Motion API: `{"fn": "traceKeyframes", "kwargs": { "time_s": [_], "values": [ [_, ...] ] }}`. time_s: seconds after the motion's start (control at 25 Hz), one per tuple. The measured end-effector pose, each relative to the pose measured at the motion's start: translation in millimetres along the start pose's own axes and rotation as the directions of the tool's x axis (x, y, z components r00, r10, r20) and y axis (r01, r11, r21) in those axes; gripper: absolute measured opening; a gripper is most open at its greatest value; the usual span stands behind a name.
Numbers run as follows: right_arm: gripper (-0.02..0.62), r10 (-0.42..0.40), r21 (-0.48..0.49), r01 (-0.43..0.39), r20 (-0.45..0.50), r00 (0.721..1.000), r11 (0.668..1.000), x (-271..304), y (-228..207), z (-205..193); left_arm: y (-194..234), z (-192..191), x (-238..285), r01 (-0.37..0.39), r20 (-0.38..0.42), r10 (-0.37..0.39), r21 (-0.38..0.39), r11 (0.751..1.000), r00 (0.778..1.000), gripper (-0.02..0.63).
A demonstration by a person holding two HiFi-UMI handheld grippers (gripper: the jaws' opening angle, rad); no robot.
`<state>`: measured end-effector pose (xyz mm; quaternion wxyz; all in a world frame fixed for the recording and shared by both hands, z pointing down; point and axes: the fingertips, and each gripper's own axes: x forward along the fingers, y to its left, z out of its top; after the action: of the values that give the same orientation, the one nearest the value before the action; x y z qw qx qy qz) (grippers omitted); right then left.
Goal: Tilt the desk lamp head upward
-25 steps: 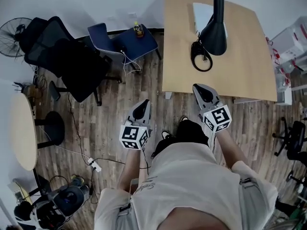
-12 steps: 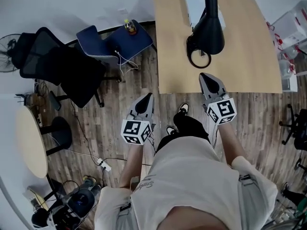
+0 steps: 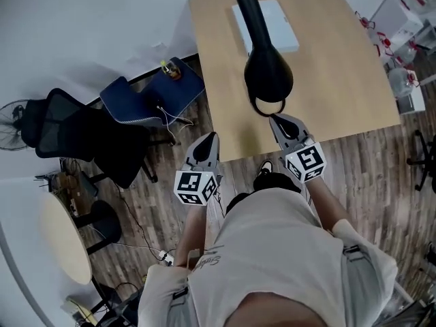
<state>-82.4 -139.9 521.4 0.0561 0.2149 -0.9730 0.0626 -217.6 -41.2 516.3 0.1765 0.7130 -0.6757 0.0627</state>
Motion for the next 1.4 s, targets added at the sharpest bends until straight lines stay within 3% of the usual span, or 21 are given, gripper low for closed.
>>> {"fn": "traceKeyframes", "kwargs": {
  "time_s": [0.32,0.68,0.96,1.24,1.4],
  "values": [
    [-0.005,-0.069,0.052,0.069,0.002,0.998,0.996,-17,-29,-12,-32,-5,60,0.133,-0.073,-0.129,0.051,0.990,0.989,0.015],
    [-0.005,-0.133,0.096,0.137,-0.044,0.990,0.986,-22,-39,-27,-45,-41,110,0.251,-0.209,-0.235,0.050,0.967,0.949,0.015],
    [-0.005,-0.189,0.101,0.195,-0.061,0.980,0.976,-13,-41,-19,-39,-69,139,0.335,-0.300,-0.309,0.038,0.941,0.902,0.015],
    [-0.005,-0.219,0.111,0.227,-0.080,0.972,0.967,4,-38,-17,-38,-111,179,0.458,-0.425,-0.378,0.102,0.883,0.822,0.015],
    [-0.005,-0.243,0.132,0.253,-0.090,0.966,0.958,6,-41,-21,-36,-131,204,0.485,-0.468,-0.389,0.100,0.869,0.794,0.015]
  ]
}}
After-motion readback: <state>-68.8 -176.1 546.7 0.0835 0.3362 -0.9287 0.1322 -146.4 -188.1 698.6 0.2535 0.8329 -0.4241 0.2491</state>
